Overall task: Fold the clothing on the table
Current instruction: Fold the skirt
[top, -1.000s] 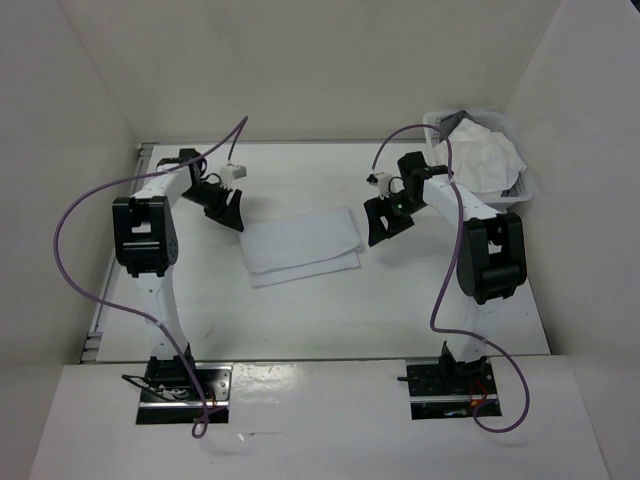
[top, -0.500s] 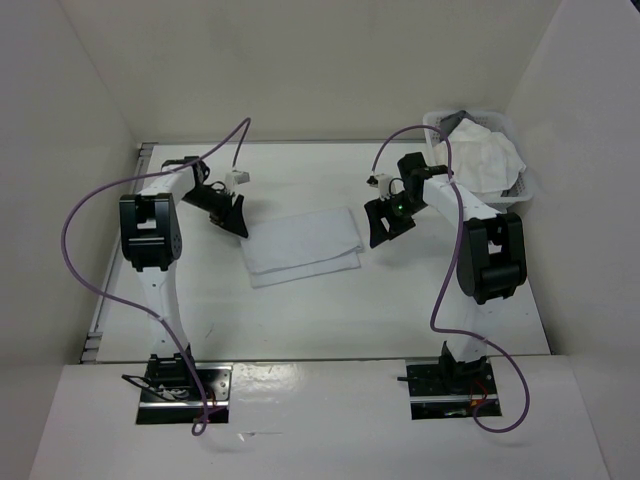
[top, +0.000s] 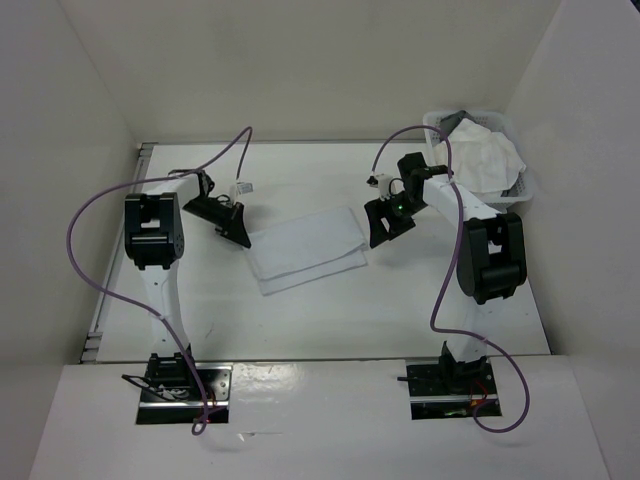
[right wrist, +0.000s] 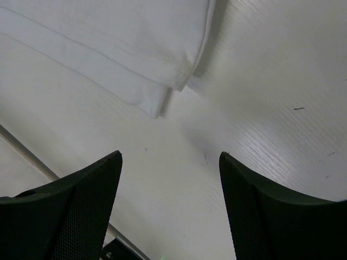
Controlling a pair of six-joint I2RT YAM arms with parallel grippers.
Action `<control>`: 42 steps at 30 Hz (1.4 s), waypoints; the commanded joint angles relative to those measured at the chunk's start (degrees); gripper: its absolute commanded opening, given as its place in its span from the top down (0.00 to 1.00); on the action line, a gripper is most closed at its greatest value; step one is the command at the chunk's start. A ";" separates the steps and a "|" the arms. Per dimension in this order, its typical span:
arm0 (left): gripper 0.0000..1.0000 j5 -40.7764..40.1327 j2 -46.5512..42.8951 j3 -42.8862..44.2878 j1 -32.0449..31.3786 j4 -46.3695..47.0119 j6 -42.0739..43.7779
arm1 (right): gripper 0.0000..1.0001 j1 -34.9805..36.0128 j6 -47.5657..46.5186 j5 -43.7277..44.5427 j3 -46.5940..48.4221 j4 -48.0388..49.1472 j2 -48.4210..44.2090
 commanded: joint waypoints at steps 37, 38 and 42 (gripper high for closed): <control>1.00 2.21 -4.84 -11.46 3.98 6.76 -6.07 | 0.26 -4.66 -4.03 -22.02 13.43 -2.63 22.28; 1.00 2.21 -4.84 -11.46 3.98 6.76 -6.07 | 0.26 -4.66 -4.03 -22.02 13.43 -2.63 22.29; 1.00 2.21 -4.84 -11.46 3.98 6.24 -6.07 | 0.26 -3.61 -4.56 -22.64 12.90 -2.63 22.90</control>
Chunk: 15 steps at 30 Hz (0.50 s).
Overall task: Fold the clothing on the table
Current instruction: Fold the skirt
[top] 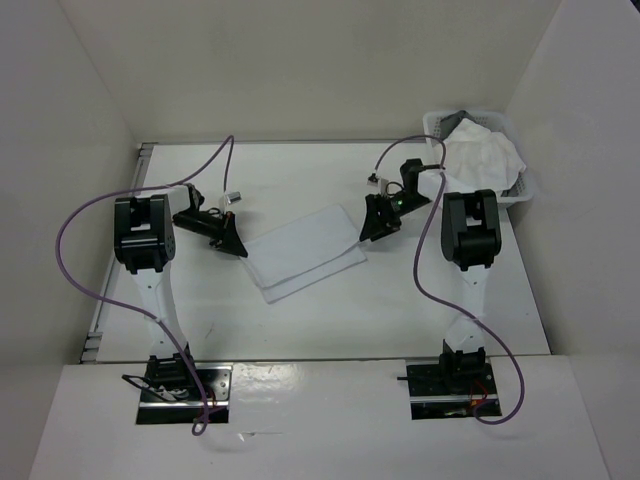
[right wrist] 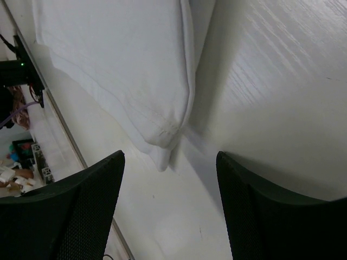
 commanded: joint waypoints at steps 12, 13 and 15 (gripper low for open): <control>1.00 -3.54 -2.48 -0.27 -0.50 0.88 2.01 | 0.26 3.64 -2.50 -2.52 2.20 -0.46 5.50; 1.00 -3.54 -2.49 -0.27 -0.50 0.88 2.01 | 0.26 3.65 -2.50 -2.52 2.20 -0.46 5.50; 1.00 -3.54 -2.49 -0.27 -0.50 0.88 2.01 | 0.26 4.26 -2.50 -2.52 2.20 0.14 6.03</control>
